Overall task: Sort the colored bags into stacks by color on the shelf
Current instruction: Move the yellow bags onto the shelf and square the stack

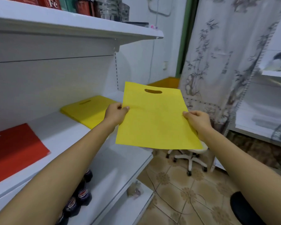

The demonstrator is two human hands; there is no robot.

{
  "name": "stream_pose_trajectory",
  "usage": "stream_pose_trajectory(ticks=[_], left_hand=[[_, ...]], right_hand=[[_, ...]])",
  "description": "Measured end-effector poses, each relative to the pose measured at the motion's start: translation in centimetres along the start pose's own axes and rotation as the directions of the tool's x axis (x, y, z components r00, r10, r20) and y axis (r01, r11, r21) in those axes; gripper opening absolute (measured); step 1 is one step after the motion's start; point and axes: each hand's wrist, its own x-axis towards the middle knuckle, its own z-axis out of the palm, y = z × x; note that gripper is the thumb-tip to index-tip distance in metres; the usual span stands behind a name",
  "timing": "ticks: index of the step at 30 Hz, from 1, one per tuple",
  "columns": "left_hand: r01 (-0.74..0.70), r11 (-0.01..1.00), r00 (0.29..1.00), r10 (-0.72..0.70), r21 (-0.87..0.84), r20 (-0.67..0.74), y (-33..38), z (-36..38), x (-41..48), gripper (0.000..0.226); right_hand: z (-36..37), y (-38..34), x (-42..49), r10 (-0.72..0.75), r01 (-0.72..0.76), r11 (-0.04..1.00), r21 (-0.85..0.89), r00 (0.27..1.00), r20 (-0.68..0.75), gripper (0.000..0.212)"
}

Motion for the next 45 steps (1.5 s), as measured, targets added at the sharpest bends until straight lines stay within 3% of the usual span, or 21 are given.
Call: stream_pose_trajectory(ticks=[8, 16, 19, 22, 25, 27, 30, 35, 40, 45], left_hand=[[0.017, 0.995, 0.987, -0.001, 0.094, -0.160, -0.9, -2.7, 2.6, 0.012], [0.160, 0.969, 0.974, -0.124, 0.187, -0.191, -5.3, -8.6, 6.1, 0.040], [0.214, 0.947, 0.960, -0.159, 0.239, -0.232, -6.8, -10.9, 7.4, 0.041], [0.280, 0.918, 0.941, -0.205, 0.282, -0.268, -8.0, -13.0, 8.9, 0.037], [0.327, 0.906, 0.918, -0.236, 0.269, -0.319, -9.7, -14.4, 10.2, 0.017], [0.354, 0.903, 0.897, -0.254, 0.243, -0.361, -11.2, -15.0, 10.7, 0.039], [0.373, 0.885, 0.884, -0.247, 0.280, -0.398, -13.1, -15.3, 11.2, 0.053], [0.415, 0.850, 0.859, -0.249, 0.325, -0.447, -15.2, -15.0, 11.7, 0.041], [0.419, 0.801, 0.833, -0.151, 0.428, -0.533, -16.6, -14.3, 11.0, 0.030], [0.413, 0.799, 0.814, -0.109, 0.437, -0.571, -16.5, -13.8, 10.8, 0.026]], right_hand=[[6.2, 0.2, 5.2, -0.042, 0.038, 0.999, 0.025, 0.982, 0.183, 0.017], [15.6, -1.9, 10.3, -0.157, 0.176, 0.984, -0.027, 0.929, 0.334, 0.008], [20.0, -3.1, 13.1, -0.182, 0.219, 0.974, -0.055, 0.903, 0.389, 0.010], [24.4, -4.1, 15.3, -0.217, 0.278, 0.958, -0.071, 0.864, 0.454, 0.010], [28.0, -3.9, 16.5, -0.252, 0.333, 0.940, -0.070, 0.819, 0.515, 0.010], [30.0, -3.4, 17.1, -0.262, 0.382, 0.918, -0.105, 0.783, 0.564, 0.012], [32.3, -2.8, 18.0, -0.274, 0.462, 0.872, -0.163, 0.737, 0.618, 0.014], [35.0, -2.1, 20.3, -0.267, 0.492, 0.852, -0.176, 0.700, 0.663, 0.015], [36.9, -0.9, 22.2, -0.228, 0.510, 0.842, -0.178, 0.635, 0.739, 0.015], [37.3, 0.7, 23.0, -0.323, 0.552, 0.829, -0.089, 0.602, 0.731, 0.014]])
